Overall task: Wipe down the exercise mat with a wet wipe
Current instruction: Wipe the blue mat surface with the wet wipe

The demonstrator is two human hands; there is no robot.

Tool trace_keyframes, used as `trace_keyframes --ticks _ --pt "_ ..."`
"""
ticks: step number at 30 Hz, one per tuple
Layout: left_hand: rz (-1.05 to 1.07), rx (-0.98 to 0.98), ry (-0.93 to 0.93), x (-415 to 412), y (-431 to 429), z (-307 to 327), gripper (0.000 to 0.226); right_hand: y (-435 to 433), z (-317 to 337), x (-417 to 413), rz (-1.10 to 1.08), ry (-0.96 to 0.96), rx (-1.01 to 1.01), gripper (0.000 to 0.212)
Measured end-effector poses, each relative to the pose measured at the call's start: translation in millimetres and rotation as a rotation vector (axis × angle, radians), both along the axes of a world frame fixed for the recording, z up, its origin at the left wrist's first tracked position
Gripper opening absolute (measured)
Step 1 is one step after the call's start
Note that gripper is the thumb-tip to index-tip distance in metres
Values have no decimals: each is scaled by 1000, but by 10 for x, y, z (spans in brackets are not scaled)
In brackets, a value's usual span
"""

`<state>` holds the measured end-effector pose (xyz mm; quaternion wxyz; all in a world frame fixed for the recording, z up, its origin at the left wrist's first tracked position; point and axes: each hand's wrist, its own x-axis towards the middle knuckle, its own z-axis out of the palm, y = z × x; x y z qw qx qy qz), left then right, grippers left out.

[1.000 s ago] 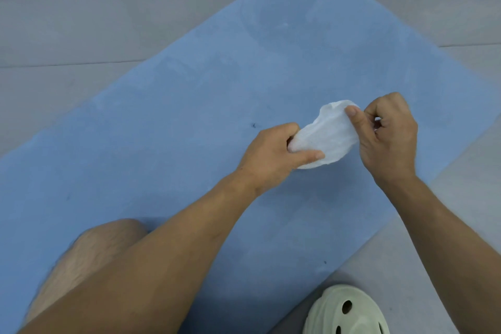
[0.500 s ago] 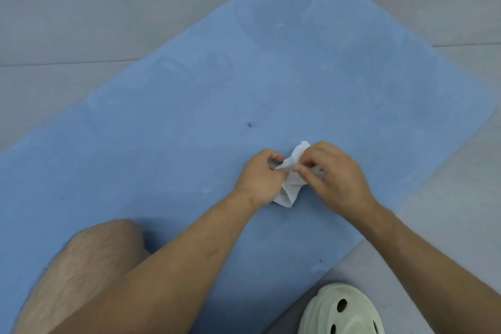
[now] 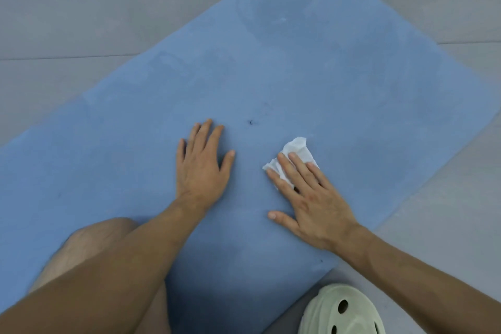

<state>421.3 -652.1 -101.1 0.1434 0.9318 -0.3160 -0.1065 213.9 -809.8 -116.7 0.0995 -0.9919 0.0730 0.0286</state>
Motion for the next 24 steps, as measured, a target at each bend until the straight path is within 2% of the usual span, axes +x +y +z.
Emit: trace_keyframes --ticks 4,13,18,24 --pt "-68 103 -88 4 179 -146 67 -71 3 222 -83 13 -25 81" --pt "-70 149 -151 2 176 -202 67 -446 1 1225 -275 1 48 83" --pt "-69 137 -172 3 186 -246 66 -400 42 1485 -115 17 32 83" --pt "-75 129 -177 9 197 -270 65 -54 20 1113 166 -1 23 75"
